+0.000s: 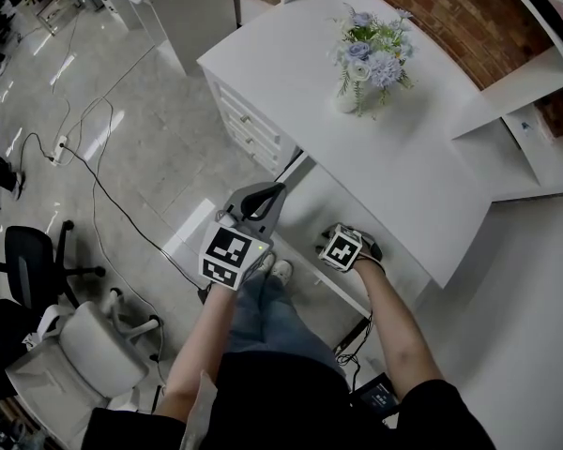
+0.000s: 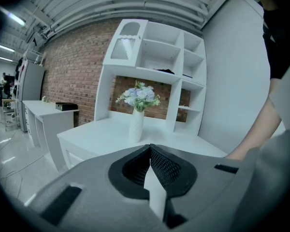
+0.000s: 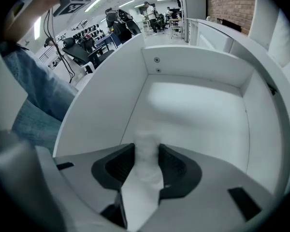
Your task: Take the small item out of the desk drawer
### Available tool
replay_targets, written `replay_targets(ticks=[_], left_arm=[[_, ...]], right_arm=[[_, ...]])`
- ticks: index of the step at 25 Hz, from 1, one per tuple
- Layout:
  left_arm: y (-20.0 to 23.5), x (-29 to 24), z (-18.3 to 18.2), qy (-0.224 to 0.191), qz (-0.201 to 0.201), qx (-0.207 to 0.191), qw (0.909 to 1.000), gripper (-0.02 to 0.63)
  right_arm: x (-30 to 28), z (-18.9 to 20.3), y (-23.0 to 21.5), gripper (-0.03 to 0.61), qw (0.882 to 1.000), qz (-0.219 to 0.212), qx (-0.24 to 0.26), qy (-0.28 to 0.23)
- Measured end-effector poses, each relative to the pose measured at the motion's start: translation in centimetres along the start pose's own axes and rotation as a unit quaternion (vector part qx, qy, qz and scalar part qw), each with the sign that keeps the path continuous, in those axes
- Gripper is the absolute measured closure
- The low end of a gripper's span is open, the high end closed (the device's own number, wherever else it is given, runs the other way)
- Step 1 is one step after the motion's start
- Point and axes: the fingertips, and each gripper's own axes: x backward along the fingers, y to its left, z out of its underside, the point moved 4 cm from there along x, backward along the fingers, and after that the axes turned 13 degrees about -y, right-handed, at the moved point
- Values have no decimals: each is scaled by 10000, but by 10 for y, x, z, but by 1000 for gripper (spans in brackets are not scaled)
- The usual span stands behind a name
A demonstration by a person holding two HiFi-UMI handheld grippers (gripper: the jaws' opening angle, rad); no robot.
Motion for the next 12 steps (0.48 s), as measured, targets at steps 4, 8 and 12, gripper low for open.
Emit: replay_targets(ticks=[4, 8, 12], left_arm=[[-2, -5, -3, -30, 91, -21, 10000, 606], [-8, -15, -10, -98, 268, -73, 9996, 606], [-17, -32, -21, -210, 523, -144, 9983, 606]], right_arm=[[11, -9, 0, 426, 9997, 67, -31, -233], [34, -20, 0, 426, 9980, 225, -106, -573], [73, -40, 1, 426, 9908, 574, -231, -1205]])
